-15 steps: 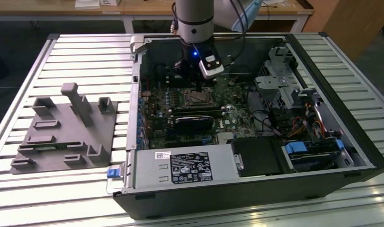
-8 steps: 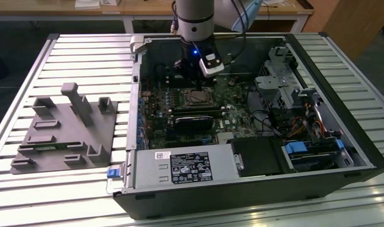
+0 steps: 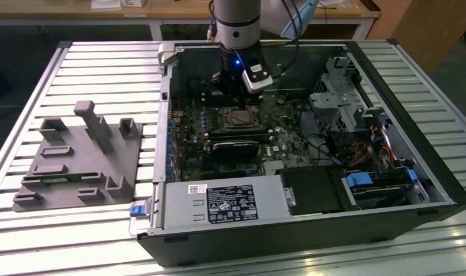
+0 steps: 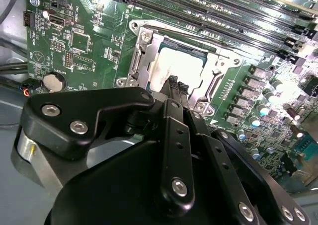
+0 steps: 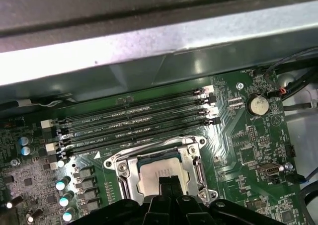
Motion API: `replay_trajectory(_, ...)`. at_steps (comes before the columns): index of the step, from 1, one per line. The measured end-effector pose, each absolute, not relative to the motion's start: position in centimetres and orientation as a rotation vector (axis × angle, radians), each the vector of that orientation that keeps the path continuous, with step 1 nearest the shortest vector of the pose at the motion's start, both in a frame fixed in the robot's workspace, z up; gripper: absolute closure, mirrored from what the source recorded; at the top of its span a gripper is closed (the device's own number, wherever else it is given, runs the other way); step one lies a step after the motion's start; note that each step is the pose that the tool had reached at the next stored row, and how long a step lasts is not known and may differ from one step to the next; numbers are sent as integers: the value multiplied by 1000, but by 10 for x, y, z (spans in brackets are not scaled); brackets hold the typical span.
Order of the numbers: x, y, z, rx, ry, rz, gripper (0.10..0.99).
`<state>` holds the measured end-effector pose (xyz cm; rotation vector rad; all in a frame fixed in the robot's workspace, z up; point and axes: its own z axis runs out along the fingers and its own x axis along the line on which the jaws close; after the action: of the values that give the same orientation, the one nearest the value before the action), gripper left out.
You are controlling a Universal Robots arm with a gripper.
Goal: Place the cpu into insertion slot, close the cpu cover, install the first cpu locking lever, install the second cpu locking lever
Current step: 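Install the first cpu locking lever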
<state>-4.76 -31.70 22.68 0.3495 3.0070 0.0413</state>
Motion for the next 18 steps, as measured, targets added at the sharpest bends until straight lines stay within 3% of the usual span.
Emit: replay_trajectory(18,-47,-319,235,350,3006,37,980)
